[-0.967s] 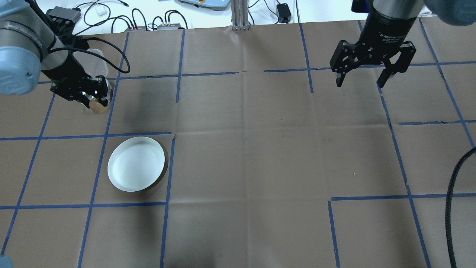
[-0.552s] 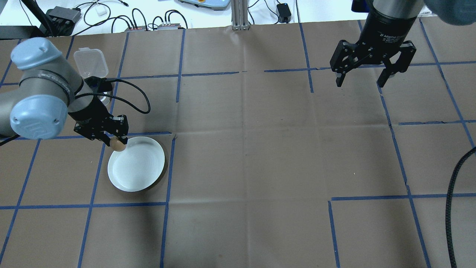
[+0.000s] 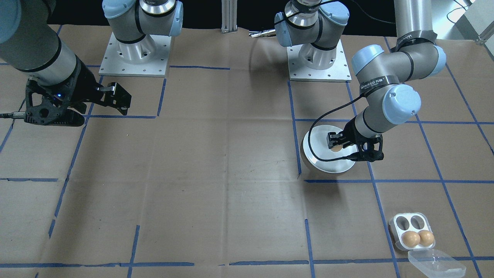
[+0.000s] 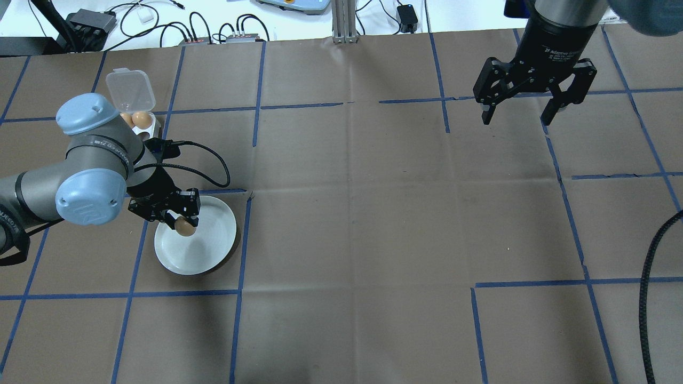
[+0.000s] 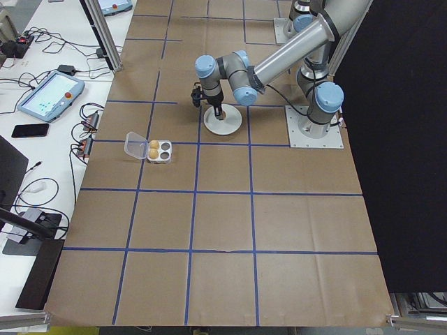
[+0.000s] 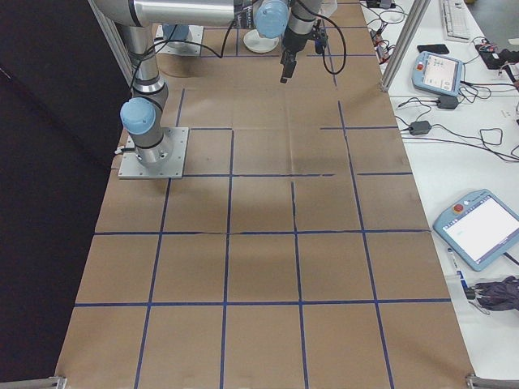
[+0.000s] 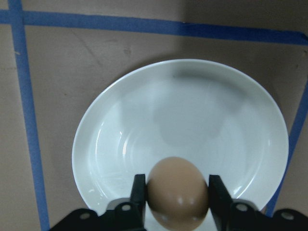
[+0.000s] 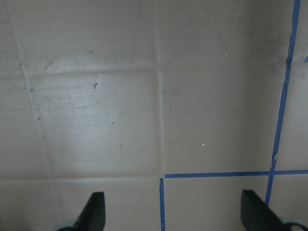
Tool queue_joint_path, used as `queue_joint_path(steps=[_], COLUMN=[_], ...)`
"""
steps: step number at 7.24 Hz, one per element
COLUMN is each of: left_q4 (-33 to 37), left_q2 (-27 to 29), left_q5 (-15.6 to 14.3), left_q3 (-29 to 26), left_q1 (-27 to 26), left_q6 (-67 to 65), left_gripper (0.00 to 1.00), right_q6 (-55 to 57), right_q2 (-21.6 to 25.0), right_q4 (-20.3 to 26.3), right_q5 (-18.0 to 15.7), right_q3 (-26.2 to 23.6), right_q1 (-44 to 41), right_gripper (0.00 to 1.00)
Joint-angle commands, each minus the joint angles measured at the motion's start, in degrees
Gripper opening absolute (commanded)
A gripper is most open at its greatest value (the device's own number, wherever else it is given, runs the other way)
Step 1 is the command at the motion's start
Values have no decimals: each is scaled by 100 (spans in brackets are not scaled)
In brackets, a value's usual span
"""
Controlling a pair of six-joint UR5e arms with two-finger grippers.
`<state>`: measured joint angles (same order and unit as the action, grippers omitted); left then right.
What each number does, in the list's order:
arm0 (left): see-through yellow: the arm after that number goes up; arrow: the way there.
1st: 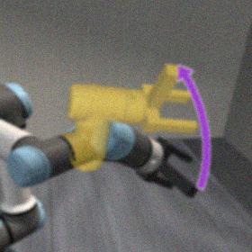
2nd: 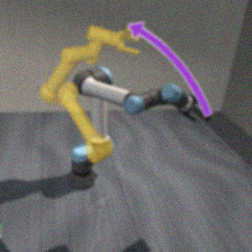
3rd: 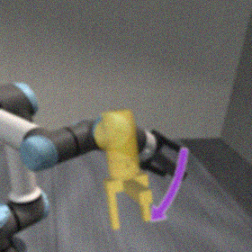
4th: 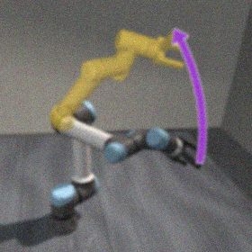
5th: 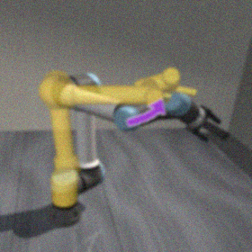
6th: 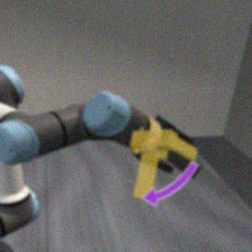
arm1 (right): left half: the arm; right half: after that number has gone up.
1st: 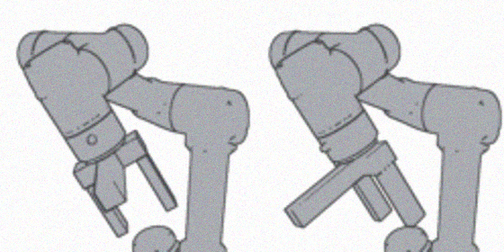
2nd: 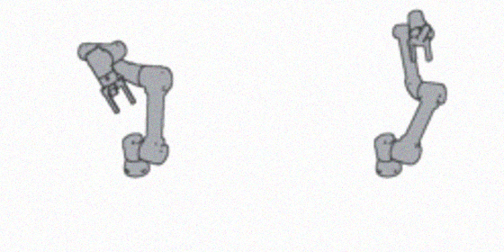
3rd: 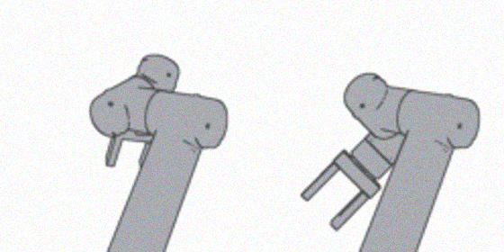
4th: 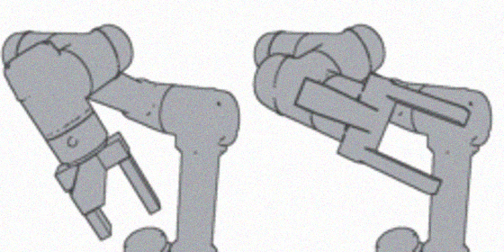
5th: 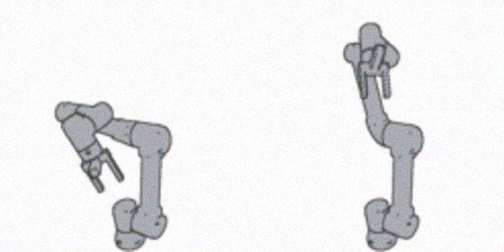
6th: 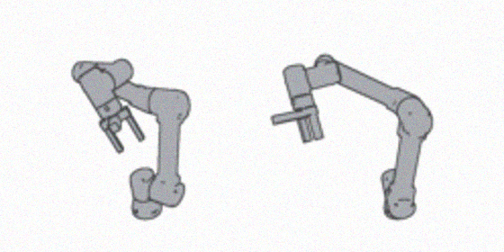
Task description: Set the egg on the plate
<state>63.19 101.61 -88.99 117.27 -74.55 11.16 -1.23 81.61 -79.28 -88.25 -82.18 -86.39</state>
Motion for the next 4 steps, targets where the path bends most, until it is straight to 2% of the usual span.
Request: queue_joint_path(steps=[1,4], left_q4=[-44,78], left_q2=[-1,-701], left_q5=[-31,-31], left_q3=[-37,-265], left_q1=[-7,-16], left_q6=[36,18], left_gripper=[100,100], right_q6=[0,0], right_q2=[4,4], right_q4=[0,0], right_q5=[0,0], right_q3=[0,0], right_q1=[0,0], right_gripper=[100,100])
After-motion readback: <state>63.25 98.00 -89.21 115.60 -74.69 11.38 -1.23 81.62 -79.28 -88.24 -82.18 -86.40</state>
